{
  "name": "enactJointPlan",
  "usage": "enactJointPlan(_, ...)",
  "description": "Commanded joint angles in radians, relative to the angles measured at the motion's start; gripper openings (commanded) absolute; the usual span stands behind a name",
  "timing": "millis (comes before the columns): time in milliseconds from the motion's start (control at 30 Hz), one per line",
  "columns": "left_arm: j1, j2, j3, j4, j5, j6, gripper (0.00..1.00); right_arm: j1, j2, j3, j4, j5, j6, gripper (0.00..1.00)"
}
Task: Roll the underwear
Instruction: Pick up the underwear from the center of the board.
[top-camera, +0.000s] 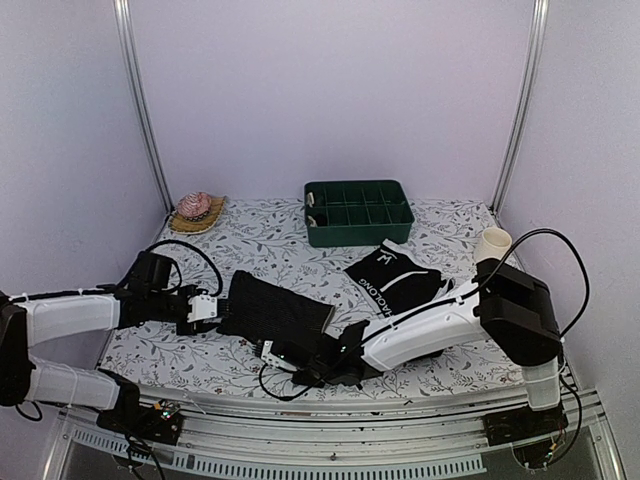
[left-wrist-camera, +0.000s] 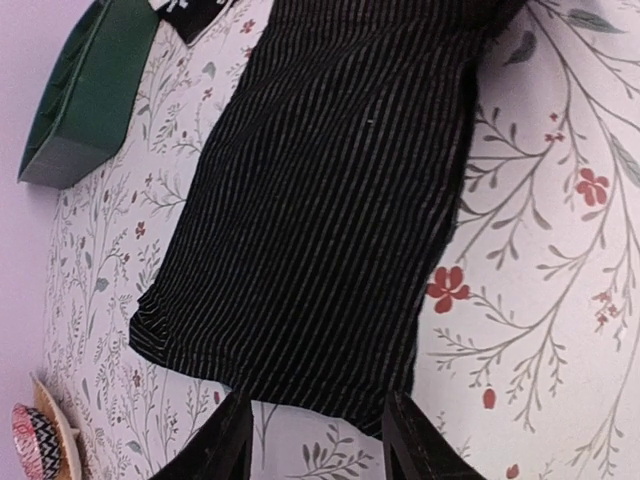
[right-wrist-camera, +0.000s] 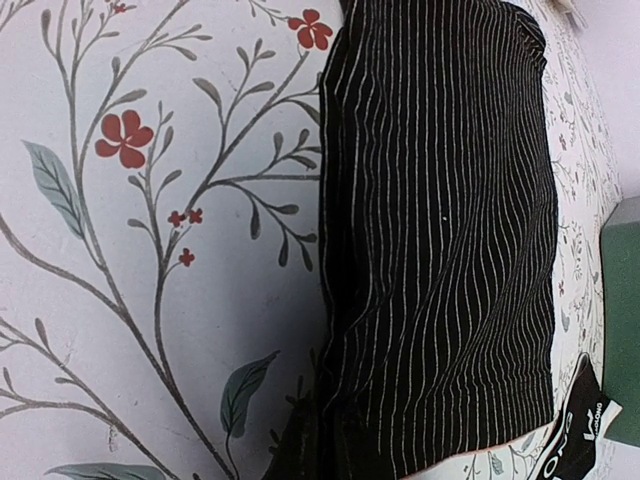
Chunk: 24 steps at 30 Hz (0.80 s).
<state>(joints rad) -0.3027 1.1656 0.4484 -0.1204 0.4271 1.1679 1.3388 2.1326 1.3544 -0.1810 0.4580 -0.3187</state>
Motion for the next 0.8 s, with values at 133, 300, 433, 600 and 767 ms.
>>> enactJointPlan(133,-0.032,-0.113,-0.122,-0.025,0.100,0.188,0.48,-0.066,-0.077,-0.024,-0.063,-0.209,0.020,0.02)
enactJointPlan(300,-0.057,-0.117,-0.191,0.086,0.048,0.200,0.49,-0.115,-0.128,-0.025,-0.066,-0.335,0.036,0.02)
enactJointPlan(433,-0.071,-0.070,-0.202,0.142,0.019,0.193,0.49,-0.144,-0.154,-0.024,-0.067,-0.405,0.048,0.02)
enactJointPlan(600,-0.089,-0.019,-0.200,0.235,-0.024,0.162,0.48,-0.165,-0.167,-0.023,-0.069,-0.455,0.062,0.02)
enactJointPlan(767,-0.115,0.023,-0.191,0.275,-0.085,0.160,0.46,-0.185,-0.176,-0.021,-0.068,-0.483,0.074,0.02)
